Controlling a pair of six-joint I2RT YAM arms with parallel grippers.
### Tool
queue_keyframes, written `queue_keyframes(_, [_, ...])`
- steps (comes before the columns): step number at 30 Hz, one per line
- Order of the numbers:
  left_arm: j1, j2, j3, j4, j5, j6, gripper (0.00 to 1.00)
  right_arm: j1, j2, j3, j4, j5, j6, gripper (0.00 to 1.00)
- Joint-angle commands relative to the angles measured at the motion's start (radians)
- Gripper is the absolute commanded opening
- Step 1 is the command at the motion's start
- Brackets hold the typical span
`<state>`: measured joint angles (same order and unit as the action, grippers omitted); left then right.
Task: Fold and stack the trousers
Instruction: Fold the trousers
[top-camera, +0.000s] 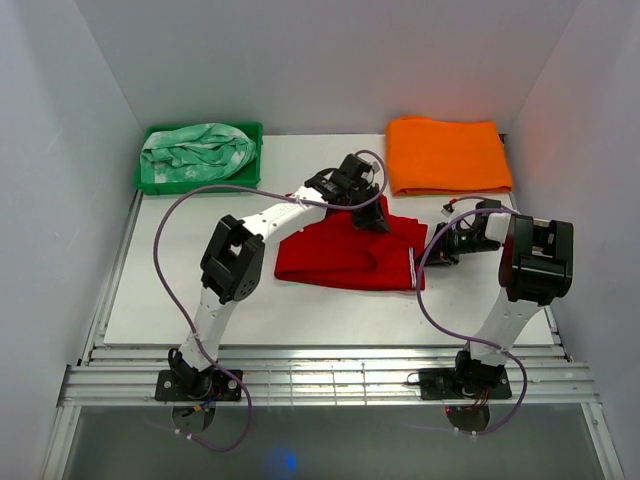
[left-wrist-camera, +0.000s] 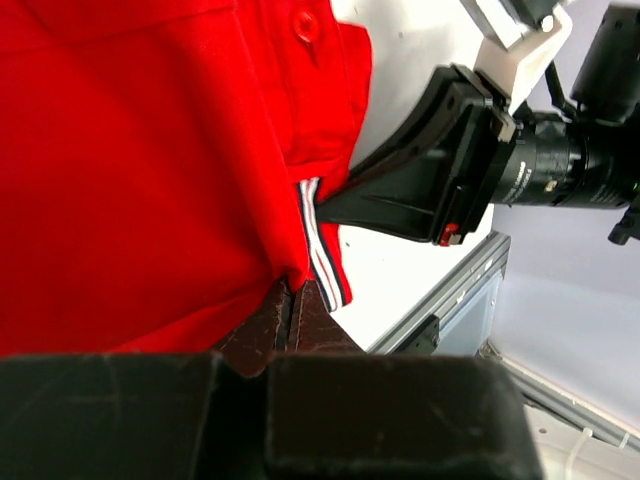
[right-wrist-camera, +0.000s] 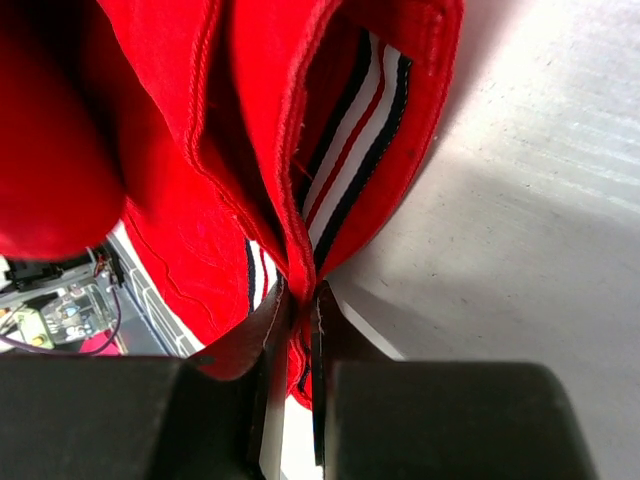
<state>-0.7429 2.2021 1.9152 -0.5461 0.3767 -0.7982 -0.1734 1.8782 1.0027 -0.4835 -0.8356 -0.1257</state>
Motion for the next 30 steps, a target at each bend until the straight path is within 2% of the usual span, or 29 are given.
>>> queue_keyframes(1, [-0.038,-0.019,0.056,0.054,0.019,-0.039,0.00,0.015,-0.019,-0.022,0.034,-0.051,0.020,0.08])
queue_keyframes(15, [-0.133,0.022,0.074,0.081,0.025,-0.102,0.00,0.026,-0.027,-0.050,0.085,-0.051,0.060,0.08])
queue_keyframes(30, [-0.179,0.120,0.146,0.133,0.050,-0.162,0.00,0.038,-0.037,-0.067,0.112,-0.056,0.084,0.08])
